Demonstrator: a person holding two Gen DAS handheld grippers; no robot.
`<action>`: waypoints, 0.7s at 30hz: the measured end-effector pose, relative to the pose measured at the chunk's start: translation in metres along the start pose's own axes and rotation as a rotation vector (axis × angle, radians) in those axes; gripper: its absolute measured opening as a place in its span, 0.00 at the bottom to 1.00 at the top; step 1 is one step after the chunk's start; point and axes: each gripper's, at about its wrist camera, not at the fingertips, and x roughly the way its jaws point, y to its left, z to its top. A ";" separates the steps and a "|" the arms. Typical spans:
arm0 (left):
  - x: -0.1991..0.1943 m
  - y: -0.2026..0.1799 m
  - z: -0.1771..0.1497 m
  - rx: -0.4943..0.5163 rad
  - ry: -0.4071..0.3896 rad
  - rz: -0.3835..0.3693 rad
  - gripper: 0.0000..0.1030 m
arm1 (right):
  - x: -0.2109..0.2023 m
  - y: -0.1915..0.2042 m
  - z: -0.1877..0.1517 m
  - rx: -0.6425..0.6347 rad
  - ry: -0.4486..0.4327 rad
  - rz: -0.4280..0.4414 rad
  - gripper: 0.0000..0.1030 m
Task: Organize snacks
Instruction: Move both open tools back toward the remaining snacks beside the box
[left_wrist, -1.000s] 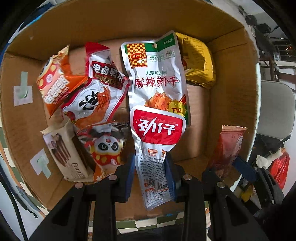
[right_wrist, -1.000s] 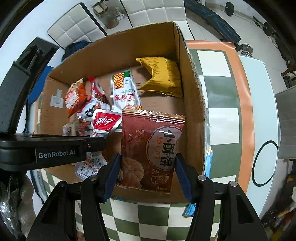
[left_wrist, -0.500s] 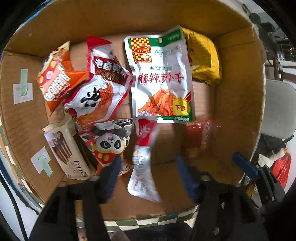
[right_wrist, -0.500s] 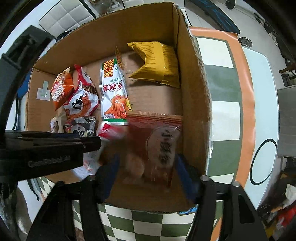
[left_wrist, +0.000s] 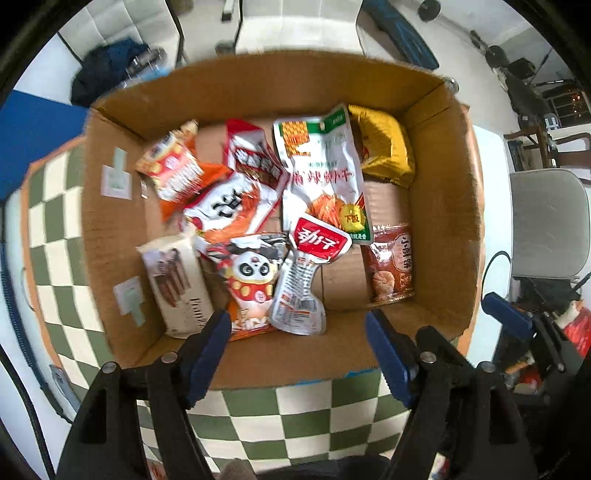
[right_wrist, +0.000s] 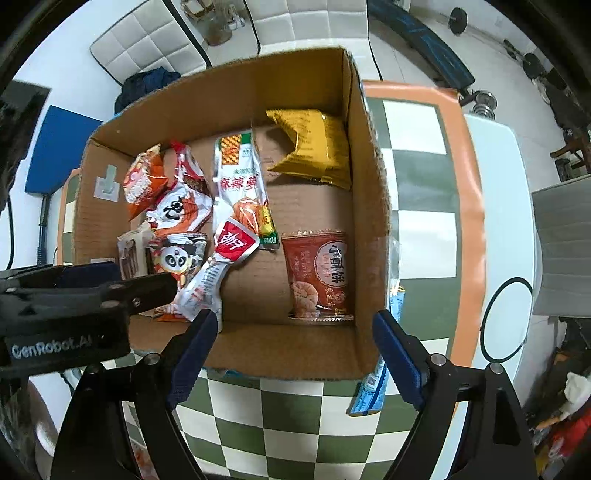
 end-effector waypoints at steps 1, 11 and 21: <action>-0.002 -0.005 0.000 0.002 -0.015 0.006 0.71 | -0.005 0.000 -0.002 -0.001 -0.010 0.001 0.86; -0.038 0.006 -0.045 -0.066 -0.153 -0.014 0.72 | -0.045 0.010 -0.027 -0.017 -0.099 0.041 0.89; 0.003 -0.004 -0.112 -0.154 -0.176 0.027 0.72 | -0.013 -0.073 -0.094 0.198 -0.086 0.130 0.89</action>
